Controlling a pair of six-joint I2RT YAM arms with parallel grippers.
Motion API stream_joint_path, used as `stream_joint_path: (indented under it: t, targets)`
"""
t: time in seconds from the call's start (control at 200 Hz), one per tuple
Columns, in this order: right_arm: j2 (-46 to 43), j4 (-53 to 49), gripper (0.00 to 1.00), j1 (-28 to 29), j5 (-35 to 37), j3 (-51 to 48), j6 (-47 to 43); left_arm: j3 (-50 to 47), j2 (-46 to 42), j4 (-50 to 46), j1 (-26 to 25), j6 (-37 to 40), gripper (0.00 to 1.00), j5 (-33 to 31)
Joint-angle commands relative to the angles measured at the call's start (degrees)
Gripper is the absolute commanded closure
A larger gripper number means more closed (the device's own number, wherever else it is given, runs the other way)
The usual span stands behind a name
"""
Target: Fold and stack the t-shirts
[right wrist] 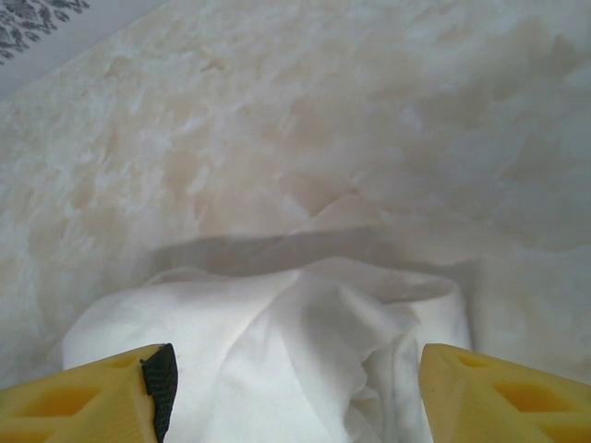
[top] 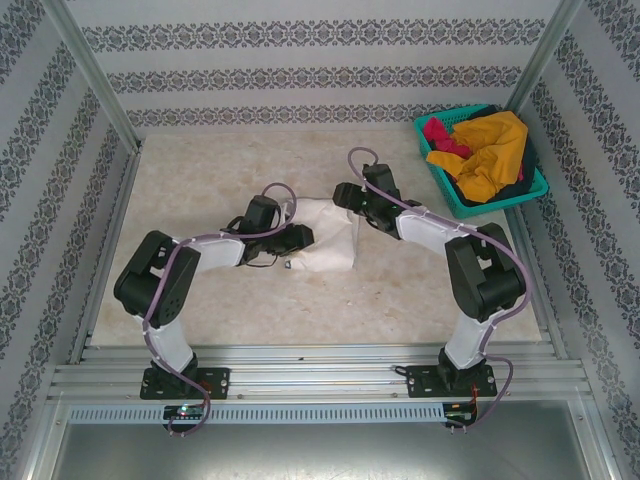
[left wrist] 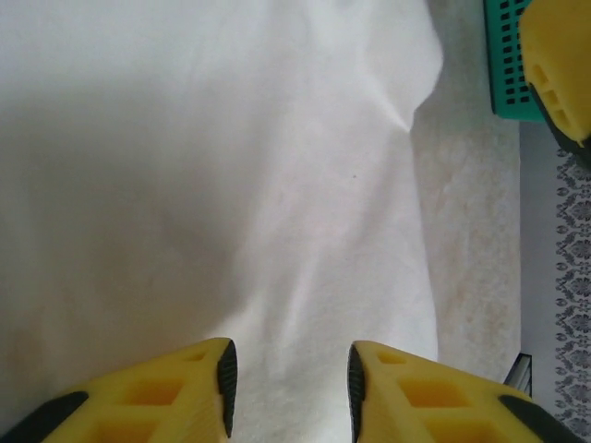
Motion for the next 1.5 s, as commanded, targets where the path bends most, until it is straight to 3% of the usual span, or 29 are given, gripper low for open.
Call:
stream_joint_path:
  t: [0.0,0.205,0.295,0.385,0.475,0.525,0.604,0.654,0.704,0.739,1.109,1.269,1.474,1.494]
  targets:
    - [3.98,-9.9,0.3,1.27,5.55,5.4,-8.24,3.8,-5.3,-5.98,0.69,1.66,0.5,-0.43]
    - [9.38,-14.46,0.42,2.66,5.24,10.65,-10.39,11.21,-0.71,-14.84,5.24,9.15,0.47,-9.25]
    - [10.9,-14.84,0.54,2.51,4.15,11.65,-9.39,16.4,4.35,-17.38,6.32,11.36,0.47,-10.36]
    - [10.7,-13.78,0.71,2.52,3.38,11.23,-8.91,21.22,9.31,-18.77,6.34,12.2,0.52,-10.17]
    - [9.39,-11.09,0.9,2.49,2.07,9.52,-8.9,24.36,13.15,-18.36,6.33,11.0,0.64,-8.89]
    - [8.44,-9.87,0.94,2.44,1.23,8.51,-8.92,25.23,14.56,-17.64,6.32,10.12,0.7,-7.93]
    - [7.26,-8.24,1.0,2.4,0.01,7.1,-8.83,25.89,15.99,-16.32,6.32,8.76,0.7,-6.52]
    - [6.56,-7.57,1.0,2.44,-0.5,6.55,-8.81,25.93,16.47,-15.63,6.31,7.98,0.76,-5.42]
    - [5.87,-7.08,1.0,2.44,-0.88,6.03,-8.92,25.45,16.36,-14.55,6.26,7.27,0.93,-4.47]
    - [5.35,-6.76,1.0,2.44,-0.83,5.65,-9.01,24.94,16.06,-14.03,6.31,7.01,1.0,-4.21]
    - [-3.68,0.26,1.0,3.15,9.81,-6.44,-2.15,21.72,10.01,-11.48,5.99,7.38,1.0,-3.17]
    - [-3.16,1.76,1.0,3.1,13.99,-10.04,4.62,25.08,13.36,-12.98,4.92,9.12,1.0,-0.69]
    - [1.81,1.21,1.0,2.51,12.63,-7.15,5.5,26.64,17.64,-14.28,4.77,9.31,1.0,-1.39]
    - [2.25,0.16,1.0,2.52,12.94,-6.66,5.85,27.01,18.21,-14.78,4.83,9.46,0.96,-1.39]
